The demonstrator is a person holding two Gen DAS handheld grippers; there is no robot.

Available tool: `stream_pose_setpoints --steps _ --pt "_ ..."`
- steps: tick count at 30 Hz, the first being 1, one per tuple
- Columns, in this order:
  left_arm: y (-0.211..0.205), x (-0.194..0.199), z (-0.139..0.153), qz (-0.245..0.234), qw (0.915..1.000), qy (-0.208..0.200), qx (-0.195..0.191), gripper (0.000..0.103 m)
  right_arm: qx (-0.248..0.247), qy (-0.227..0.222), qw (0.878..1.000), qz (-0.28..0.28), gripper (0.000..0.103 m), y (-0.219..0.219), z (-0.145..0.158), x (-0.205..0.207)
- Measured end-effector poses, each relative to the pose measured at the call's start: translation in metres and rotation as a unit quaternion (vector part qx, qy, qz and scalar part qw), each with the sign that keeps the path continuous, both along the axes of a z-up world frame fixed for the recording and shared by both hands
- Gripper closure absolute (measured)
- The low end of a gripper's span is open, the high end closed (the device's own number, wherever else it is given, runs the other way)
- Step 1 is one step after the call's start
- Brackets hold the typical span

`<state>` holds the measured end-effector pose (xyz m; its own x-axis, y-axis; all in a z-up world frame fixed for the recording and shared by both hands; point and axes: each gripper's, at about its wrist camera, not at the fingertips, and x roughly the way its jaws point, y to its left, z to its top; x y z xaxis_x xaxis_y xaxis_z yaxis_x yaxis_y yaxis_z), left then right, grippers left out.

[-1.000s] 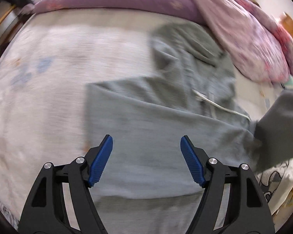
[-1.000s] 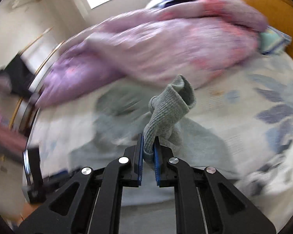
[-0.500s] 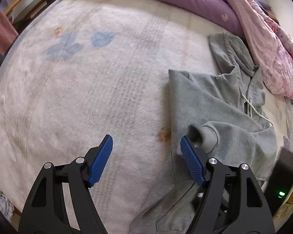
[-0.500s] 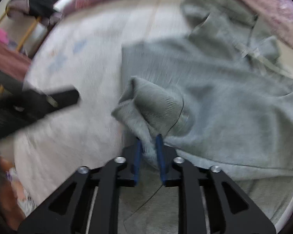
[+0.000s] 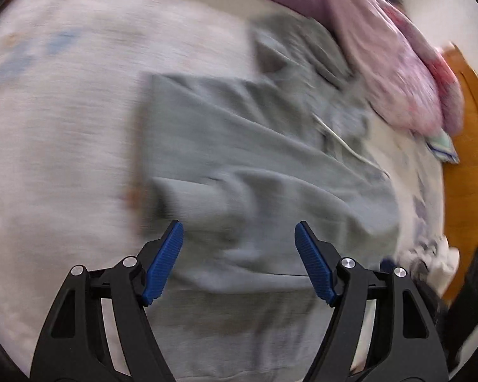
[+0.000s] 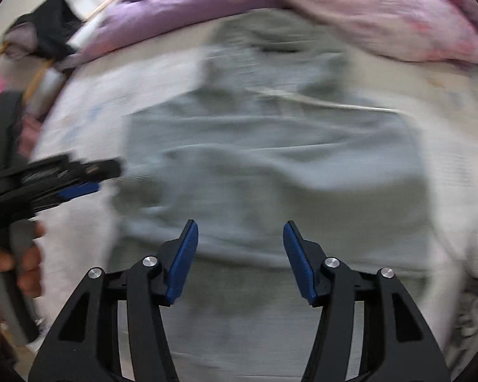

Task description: Fold large clothes

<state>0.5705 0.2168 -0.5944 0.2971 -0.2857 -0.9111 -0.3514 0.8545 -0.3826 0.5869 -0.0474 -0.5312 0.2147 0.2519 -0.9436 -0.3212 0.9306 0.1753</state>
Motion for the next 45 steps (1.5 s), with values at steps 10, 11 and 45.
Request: stream_pose_setpoints --steps 10,11,45 --pt "0.002 0.006 -0.059 -0.019 0.9951 0.079 0.057 0.078 -0.007 0.023 0.995 -0.097 0.072 -0.095 -0.018 0.066" --pt "0.002 0.005 -0.057 -0.024 0.9938 0.081 0.072 0.078 -0.003 0.036 0.995 -0.097 0.073 -0.097 -0.024 0.071" --pt "0.068 0.29 -0.065 0.016 0.9986 0.017 0.047 0.013 0.106 0.105 0.98 -0.134 0.042 -0.045 -0.089 0.338"
